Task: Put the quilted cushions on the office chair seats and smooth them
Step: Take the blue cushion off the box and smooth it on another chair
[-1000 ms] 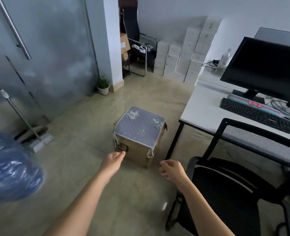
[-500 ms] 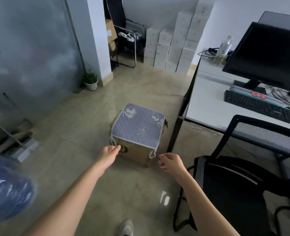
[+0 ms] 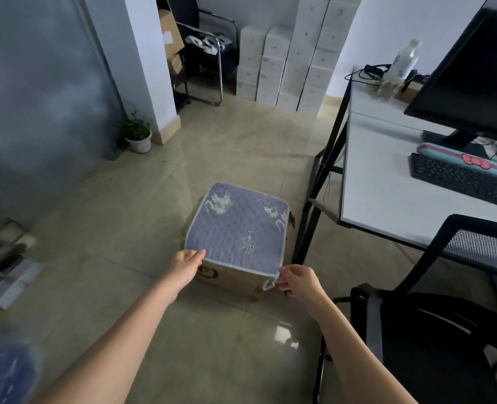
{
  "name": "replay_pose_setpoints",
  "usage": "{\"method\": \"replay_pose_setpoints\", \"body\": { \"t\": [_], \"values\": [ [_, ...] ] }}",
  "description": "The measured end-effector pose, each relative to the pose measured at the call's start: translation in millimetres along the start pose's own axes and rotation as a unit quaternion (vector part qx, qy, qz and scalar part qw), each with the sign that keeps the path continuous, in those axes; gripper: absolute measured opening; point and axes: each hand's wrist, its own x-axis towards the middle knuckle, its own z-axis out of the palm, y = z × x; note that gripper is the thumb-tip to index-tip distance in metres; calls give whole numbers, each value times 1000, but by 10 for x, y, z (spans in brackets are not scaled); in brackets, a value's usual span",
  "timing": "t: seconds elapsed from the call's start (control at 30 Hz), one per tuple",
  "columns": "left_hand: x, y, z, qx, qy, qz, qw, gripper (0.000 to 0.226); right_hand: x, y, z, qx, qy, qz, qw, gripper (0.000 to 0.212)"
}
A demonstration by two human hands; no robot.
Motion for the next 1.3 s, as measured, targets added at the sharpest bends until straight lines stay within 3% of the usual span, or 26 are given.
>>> {"method": "replay_pose_setpoints", "body": {
  "t": [0.5, 0.73, 1.1, 1.2, 1.3],
  "values": [
    [1998, -423, 25, 39, 9, -3, 999, 22, 1748, 221, 319, 1, 53, 30, 998, 20],
    [2833, -617, 267, 42, 97, 35, 994, 27, 2406, 532, 459, 12, 127, 19, 992, 24],
    [3646, -780, 552, 75, 88, 40, 992, 27, 3094, 755, 583, 24, 186, 64, 980, 51],
    [3710, -797, 581, 68, 114, 42, 990, 30, 3209, 800, 586, 18, 188, 69, 980, 21],
    [3761, -769, 585, 36, 131, 50, 990, 34, 3245, 786, 576, 32, 207, 64, 976, 25]
  ]
}}
